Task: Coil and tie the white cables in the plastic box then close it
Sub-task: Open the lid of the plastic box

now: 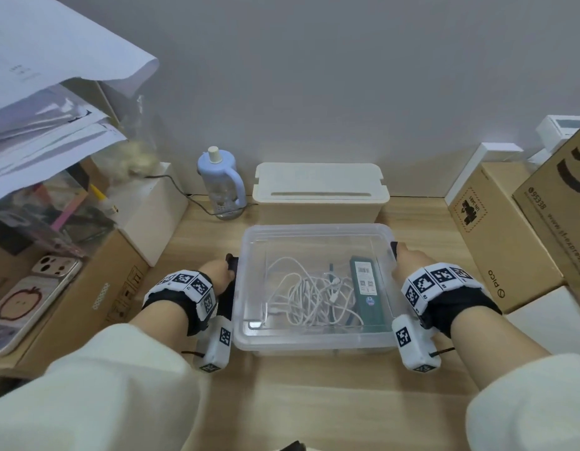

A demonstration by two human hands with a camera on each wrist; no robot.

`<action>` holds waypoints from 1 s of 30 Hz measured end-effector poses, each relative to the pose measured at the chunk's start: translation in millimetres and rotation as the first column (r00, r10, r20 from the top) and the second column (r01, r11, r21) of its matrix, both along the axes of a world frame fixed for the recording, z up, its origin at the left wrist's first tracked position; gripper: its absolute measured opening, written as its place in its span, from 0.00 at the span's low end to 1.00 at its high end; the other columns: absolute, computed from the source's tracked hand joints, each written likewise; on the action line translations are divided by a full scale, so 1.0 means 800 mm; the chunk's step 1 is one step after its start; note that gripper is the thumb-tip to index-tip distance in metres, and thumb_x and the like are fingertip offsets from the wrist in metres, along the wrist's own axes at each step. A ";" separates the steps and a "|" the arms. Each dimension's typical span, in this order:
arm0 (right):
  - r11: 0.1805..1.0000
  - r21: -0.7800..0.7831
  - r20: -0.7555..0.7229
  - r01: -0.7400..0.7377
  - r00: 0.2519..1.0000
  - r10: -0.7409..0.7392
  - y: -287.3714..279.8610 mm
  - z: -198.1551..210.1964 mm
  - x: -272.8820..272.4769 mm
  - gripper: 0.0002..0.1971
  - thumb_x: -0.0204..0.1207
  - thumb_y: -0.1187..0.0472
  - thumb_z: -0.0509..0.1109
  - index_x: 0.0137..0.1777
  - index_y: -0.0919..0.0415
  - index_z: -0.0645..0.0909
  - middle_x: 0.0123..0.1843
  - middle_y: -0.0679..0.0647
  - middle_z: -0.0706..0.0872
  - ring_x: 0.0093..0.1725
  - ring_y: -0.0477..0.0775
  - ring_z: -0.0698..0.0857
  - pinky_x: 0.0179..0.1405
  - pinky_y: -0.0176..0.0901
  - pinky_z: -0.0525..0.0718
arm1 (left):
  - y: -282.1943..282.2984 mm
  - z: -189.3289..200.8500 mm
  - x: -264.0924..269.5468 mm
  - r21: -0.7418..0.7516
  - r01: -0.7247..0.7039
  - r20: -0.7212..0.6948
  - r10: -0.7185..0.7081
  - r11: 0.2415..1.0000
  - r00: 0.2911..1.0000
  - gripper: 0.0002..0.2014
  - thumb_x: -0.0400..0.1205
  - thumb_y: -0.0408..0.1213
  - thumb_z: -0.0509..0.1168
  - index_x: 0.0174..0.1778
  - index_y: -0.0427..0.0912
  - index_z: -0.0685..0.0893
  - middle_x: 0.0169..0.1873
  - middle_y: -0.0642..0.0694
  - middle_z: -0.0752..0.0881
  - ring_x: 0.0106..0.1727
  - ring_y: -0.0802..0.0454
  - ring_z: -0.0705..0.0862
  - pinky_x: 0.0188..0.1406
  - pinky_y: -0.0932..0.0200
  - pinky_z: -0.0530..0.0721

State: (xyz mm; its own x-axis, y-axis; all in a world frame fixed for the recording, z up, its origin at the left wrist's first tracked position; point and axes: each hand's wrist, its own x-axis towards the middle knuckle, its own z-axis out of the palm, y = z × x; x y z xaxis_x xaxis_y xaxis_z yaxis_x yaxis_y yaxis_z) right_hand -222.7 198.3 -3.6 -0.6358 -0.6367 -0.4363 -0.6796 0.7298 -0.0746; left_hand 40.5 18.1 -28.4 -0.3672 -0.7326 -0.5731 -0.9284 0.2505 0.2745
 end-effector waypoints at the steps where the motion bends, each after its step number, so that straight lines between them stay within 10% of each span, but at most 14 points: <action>1: 1.000 -0.003 0.001 -0.009 1.000 0.009 -0.001 0.000 -0.001 0.24 0.78 0.68 0.58 0.73 0.69 0.59 0.51 0.65 0.81 0.42 0.58 0.75 0.39 0.44 0.72 | -0.002 -0.003 0.004 0.019 -0.013 0.007 0.012 1.000 1.000 0.15 0.84 0.30 0.54 0.64 0.28 0.77 0.58 0.30 0.83 0.59 0.35 0.82 0.51 0.52 0.81; 9: 0.996 -0.093 0.094 0.013 0.996 -0.004 0.003 0.001 -0.008 0.17 0.74 0.63 0.65 0.62 0.64 0.72 0.51 0.61 0.82 0.47 0.60 0.80 0.41 0.44 0.77 | -0.005 0.028 -0.029 -0.115 -0.107 -0.118 0.094 0.988 0.989 0.26 0.85 0.50 0.52 0.66 0.31 0.77 0.63 0.33 0.80 0.61 0.39 0.78 0.57 0.52 0.73; 16: 0.989 -0.146 0.152 0.004 0.988 0.018 0.001 -0.007 -0.002 0.15 0.75 0.62 0.65 0.60 0.65 0.70 0.53 0.63 0.83 0.44 0.59 0.79 0.41 0.45 0.76 | 0.012 0.018 -0.062 -0.014 0.022 0.155 -0.020 1.000 0.988 0.61 0.65 0.64 0.73 0.81 0.36 0.44 0.80 0.33 0.35 0.82 0.35 0.49 0.79 0.43 0.59; 26: 0.979 -0.204 0.203 0.001 0.978 0.041 0.005 -0.017 -0.019 0.19 0.76 0.60 0.63 0.65 0.63 0.68 0.55 0.63 0.83 0.51 0.63 0.82 0.47 0.48 0.80 | 0.019 0.022 -0.070 -0.060 0.046 0.251 -0.030 0.997 0.968 0.62 0.66 0.62 0.73 0.80 0.33 0.40 0.79 0.31 0.38 0.81 0.33 0.50 0.79 0.42 0.59; 30: 0.918 -0.248 0.459 0.310 0.872 -0.171 0.033 -0.048 -0.034 0.08 0.78 0.65 0.60 0.53 0.62 0.78 0.46 0.66 0.82 0.43 0.60 0.81 0.43 0.50 0.79 | 0.023 0.025 -0.068 -0.054 0.041 0.227 -0.027 0.998 0.974 0.62 0.67 0.60 0.73 0.80 0.33 0.39 0.79 0.32 0.38 0.82 0.34 0.50 0.79 0.43 0.58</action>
